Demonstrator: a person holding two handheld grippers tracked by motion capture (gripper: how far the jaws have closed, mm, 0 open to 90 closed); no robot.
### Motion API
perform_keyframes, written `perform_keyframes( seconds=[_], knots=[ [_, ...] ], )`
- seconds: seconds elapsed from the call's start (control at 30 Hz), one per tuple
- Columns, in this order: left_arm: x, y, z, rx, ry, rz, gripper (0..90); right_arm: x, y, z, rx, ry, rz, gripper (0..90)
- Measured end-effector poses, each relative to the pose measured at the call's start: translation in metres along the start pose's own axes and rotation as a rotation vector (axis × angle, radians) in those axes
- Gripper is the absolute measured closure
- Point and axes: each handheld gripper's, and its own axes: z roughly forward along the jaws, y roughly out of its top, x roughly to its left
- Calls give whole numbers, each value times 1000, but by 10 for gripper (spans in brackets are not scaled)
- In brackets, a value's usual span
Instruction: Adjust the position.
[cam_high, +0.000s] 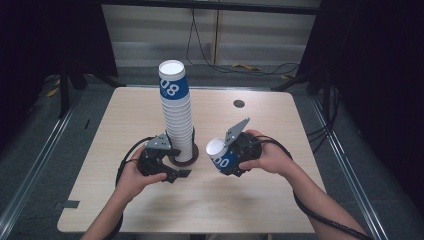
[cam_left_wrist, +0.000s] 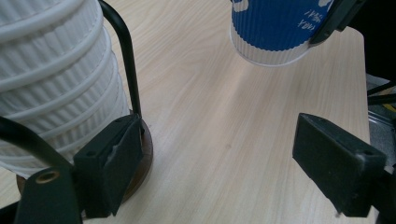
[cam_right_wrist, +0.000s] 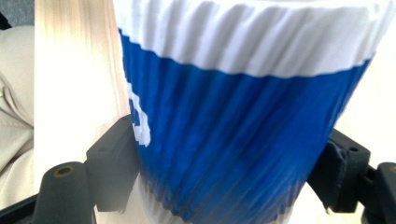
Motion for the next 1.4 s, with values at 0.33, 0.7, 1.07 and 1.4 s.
perform_keyframes(
  seconds=[0.33,0.7,1.07,1.4],
  knots=[
    [-2,4,2,-7,-13,0,158,3,4,1,86,6,-26,208],
    [-6,11,5,-3,-31,7,158,7,6,8,144,13,-71,207],
    [-9,18,7,-8,-46,19,158,8,9,11,186,10,-101,207],
    [-13,24,14,-6,-77,34,158,10,10,13,190,13,-117,207]
  ],
)
